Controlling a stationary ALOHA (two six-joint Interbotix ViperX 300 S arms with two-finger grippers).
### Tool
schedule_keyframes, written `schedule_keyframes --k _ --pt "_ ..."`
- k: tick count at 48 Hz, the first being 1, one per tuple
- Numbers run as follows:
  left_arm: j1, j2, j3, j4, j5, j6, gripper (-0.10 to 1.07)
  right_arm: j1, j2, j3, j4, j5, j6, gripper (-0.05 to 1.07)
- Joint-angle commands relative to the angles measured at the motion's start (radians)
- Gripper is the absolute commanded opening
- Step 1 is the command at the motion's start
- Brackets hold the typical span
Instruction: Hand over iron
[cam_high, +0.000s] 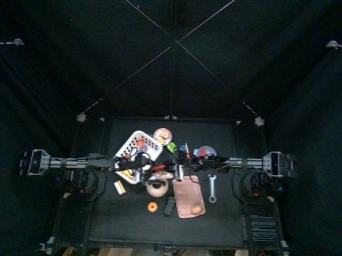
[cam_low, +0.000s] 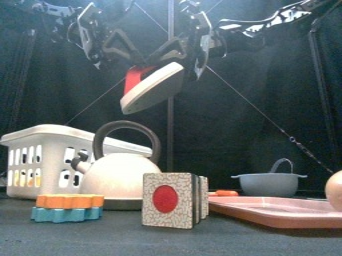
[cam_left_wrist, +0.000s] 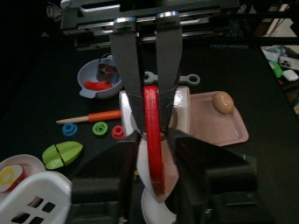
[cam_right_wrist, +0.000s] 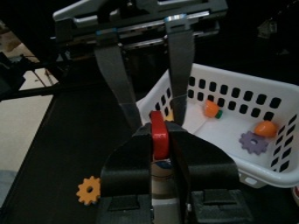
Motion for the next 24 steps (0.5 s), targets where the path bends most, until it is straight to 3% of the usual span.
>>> schedule_keyframes --k 1,7,24 --pt "-0.002 -0.005 -0.018 0.0 -0.029 0.0 0.9 -0.003 -0.038 -0.003 0.002 -0.005 0.002 0.39" --pt "-0.003 -0.008 -0.002 0.0 -0.063 0.0 1.04 -0.003 -0.054 0.009 0.003 -0.005 0.002 0.39" --pt "-0.002 -0.015 0.02 -0.002 -0.097 -0.002 1.04 0.0 -0.11 0.086 0.006 -0.005 0.002 0.39"
